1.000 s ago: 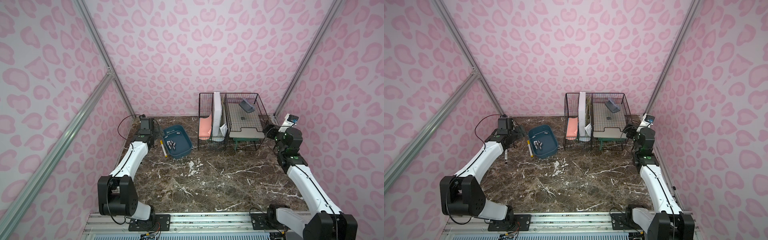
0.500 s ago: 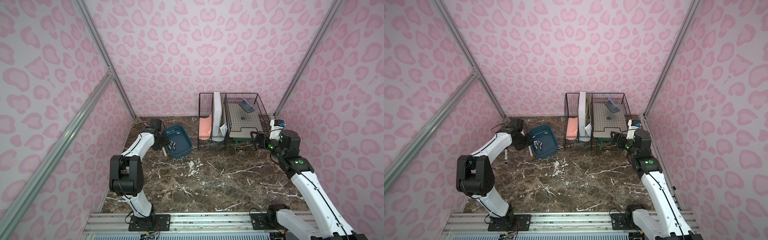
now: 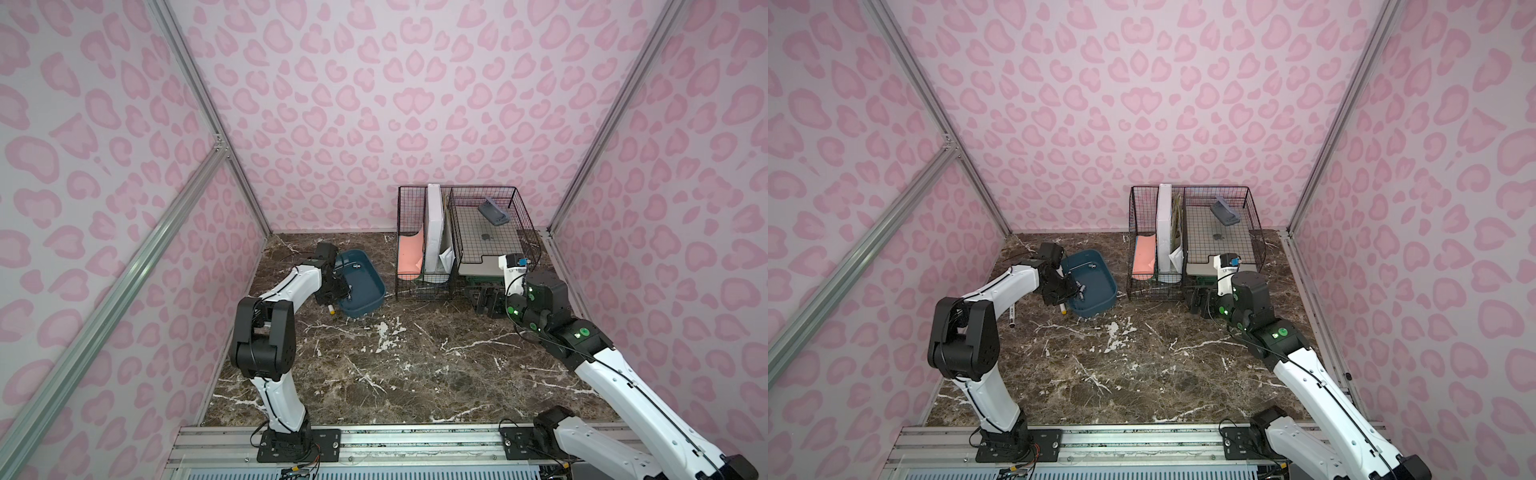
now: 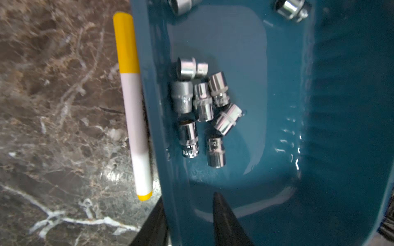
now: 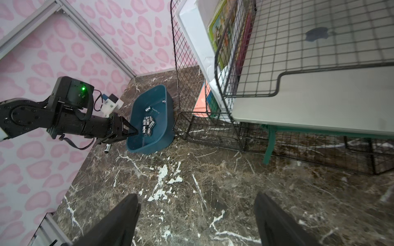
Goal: Take out the socket from the storage box
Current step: Pick up the storage box at the center of the board, then place the storage box at the center of the board.
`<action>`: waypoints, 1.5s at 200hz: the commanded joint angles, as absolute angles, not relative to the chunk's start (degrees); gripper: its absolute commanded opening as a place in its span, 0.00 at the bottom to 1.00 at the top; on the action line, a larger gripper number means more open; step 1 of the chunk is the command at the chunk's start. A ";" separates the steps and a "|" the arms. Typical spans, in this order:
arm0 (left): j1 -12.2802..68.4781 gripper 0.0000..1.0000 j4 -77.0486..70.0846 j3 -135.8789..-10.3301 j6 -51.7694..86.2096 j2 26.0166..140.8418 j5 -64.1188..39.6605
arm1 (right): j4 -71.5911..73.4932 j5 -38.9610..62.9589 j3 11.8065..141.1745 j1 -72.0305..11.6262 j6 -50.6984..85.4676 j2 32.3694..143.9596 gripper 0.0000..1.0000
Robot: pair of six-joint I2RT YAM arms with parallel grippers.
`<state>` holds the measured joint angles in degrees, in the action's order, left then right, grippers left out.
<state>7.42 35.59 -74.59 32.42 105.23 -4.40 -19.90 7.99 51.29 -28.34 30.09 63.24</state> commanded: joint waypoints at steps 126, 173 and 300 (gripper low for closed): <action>14.16 0.01 53.77 -65.26 35.37 91.56 -11.50 | -20.81 8.78 53.73 -36.26 36.00 71.14 0.85; 15.67 0.00 69.80 -68.63 33.14 89.39 -20.62 | -22.84 10.08 56.61 -39.13 37.36 74.68 0.84; 19.44 0.00 67.80 -71.83 32.83 90.17 -22.04 | -22.79 10.66 58.03 -41.53 38.58 78.83 0.83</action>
